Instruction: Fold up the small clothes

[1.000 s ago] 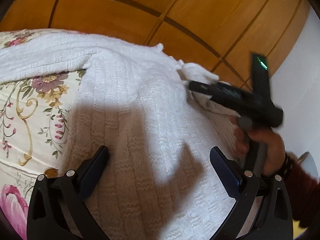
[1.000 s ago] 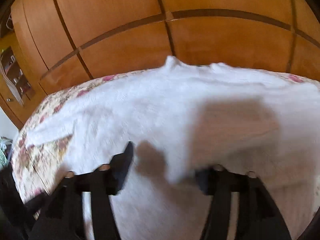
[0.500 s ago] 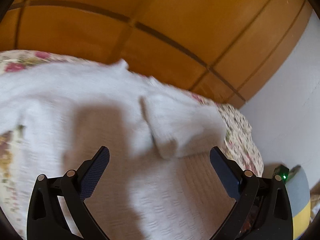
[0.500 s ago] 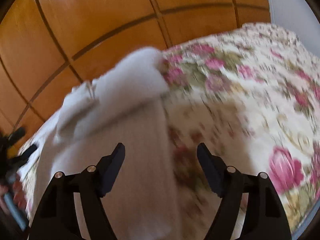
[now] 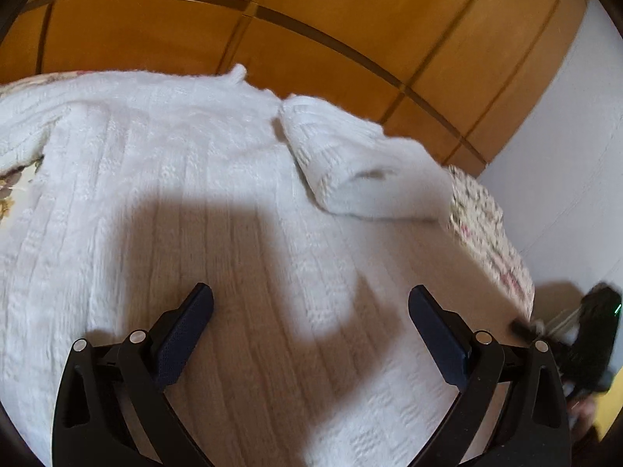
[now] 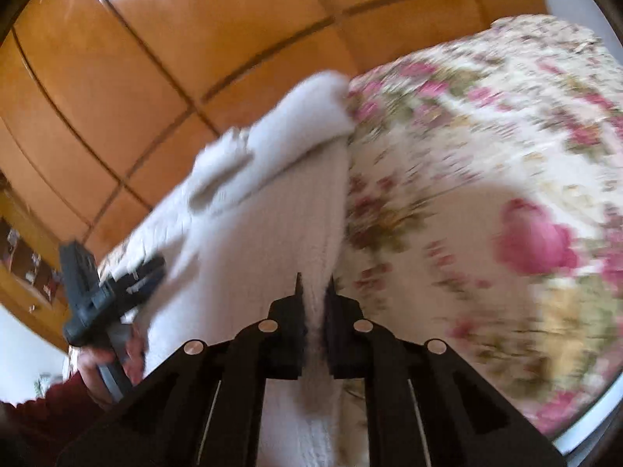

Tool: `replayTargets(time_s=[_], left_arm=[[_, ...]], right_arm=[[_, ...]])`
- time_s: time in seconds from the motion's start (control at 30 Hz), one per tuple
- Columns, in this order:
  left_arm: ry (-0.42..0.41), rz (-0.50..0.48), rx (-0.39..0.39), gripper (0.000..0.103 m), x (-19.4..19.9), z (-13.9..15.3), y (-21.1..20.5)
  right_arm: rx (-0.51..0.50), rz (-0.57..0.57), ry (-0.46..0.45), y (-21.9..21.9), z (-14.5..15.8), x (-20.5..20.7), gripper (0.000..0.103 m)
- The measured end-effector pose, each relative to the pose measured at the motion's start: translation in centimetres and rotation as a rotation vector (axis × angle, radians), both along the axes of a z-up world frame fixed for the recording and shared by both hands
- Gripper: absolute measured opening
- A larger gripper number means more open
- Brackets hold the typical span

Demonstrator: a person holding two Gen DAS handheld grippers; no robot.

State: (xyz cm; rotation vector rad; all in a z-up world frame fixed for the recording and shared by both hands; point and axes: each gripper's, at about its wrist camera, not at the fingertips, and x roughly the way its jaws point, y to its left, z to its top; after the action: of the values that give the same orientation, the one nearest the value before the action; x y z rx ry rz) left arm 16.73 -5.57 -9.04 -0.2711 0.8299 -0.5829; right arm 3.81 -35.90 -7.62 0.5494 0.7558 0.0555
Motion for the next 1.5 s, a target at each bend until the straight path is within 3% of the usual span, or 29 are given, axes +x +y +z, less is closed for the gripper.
replayTargets(time_s=[0.07,0.13,0.2,0.27,0.37,0.47,0.53,0.63,0.67,0.7,0.73,0.77,0.83,0.97,1.07,1.17,1.23,1.33,1.4,1.5], left_arm=[[-0.019,-0.028,0.051,0.099,-0.6,0.4,-0.9],[-0.007,-0.045,0.092,0.099,-0.2,0.8,-1.8],[0.004,-0.047,0.092,0.099,0.7,1.3,-2.2],[-0.008,-0.026,0.095,0.099,1.8,2.3,-2.6],[-0.053,0.026,0.151,0.099,4.0,3.8,-3.7],[-0.092,0.021,0.209,0.099,6.2,4.6,-5.9],[-0.128,-0.001,0.292,0.099,7.2,4.5,-7.9],[-0.242,-0.041,0.523,0.099,8.2,3.3,-11.5],[-0.267,-0.037,0.573,0.096,8.3,3.0,-12.1],[-0.283,-0.045,0.605,0.083,8.7,2.6,-12.5],[-0.28,-0.06,0.612,0.063,9.2,2.4,-12.6],[-0.279,-0.053,0.614,0.055,9.7,2.5,-12.4],[-0.279,-0.018,0.545,0.032,10.3,3.3,-10.8],[-0.256,0.12,0.308,0.013,11.2,5.4,-4.4],[-0.202,0.265,0.177,0.013,11.2,5.0,1.1],[-0.08,0.287,0.053,0.016,11.6,2.3,5.0],[0.015,0.314,-0.03,0.048,11.7,-0.2,7.0],[0.046,0.319,-0.169,0.048,11.8,-1.3,8.8],[0.065,0.313,-0.177,0.047,12.1,-1.7,8.9],[0.064,0.296,-0.183,0.033,12.3,-1.9,8.5]], right_arm=[[-0.031,0.016,0.018,-0.3,0.1,-1.0,0.006],[-0.081,0.042,0.1,0.3,-1.4,-0.8,0.007],[-0.111,0.055,0.159,0.8,-2.8,0.2,0.012],[-0.113,0.034,0.135,0.6,-2.0,0.4,0.053],[-0.164,-0.047,0.022,0.1,0.7,1.8,0.056],[-0.244,-0.118,-0.007,0.6,2.0,5.1,0.058],[-0.29,-0.14,0.008,1.1,1.4,8.3,0.059],[-0.298,-0.152,0.008,1.6,-0.4,11.6,0.067],[-0.292,-0.151,0.016,1.4,-0.9,12.2,0.07],[-0.287,-0.149,0.037,1.3,-1.7,13.0,0.07],[-0.285,-0.15,0.083,1.2,-2.7,13.5,0.07],[-0.272,-0.154,0.104,0.9,-3.2,13.8,0.07],[-0.24,-0.159,0.096,0.3,-3.4,13.6,0.071],[-0.236,-0.157,0.089,0.2,-3.6,13.3,0.072],[-0.24,-0.153,0.086,0.4,-3.6,13.3,0.075],[-0.246,-0.149,0.086,0.6,-3.5,13.4,0.078],[-0.255,-0.148,0.083,0.8,-3.4,13.3,0.08],[-0.268,-0.143,0.098,1.0,-2.9,13.3,0.082],[-0.267,-0.131,0.11,1.0,-2.4,13.9,0.082],[-0.262,-0.15,0.113,0.4,-1.9,15.3,0.082]])
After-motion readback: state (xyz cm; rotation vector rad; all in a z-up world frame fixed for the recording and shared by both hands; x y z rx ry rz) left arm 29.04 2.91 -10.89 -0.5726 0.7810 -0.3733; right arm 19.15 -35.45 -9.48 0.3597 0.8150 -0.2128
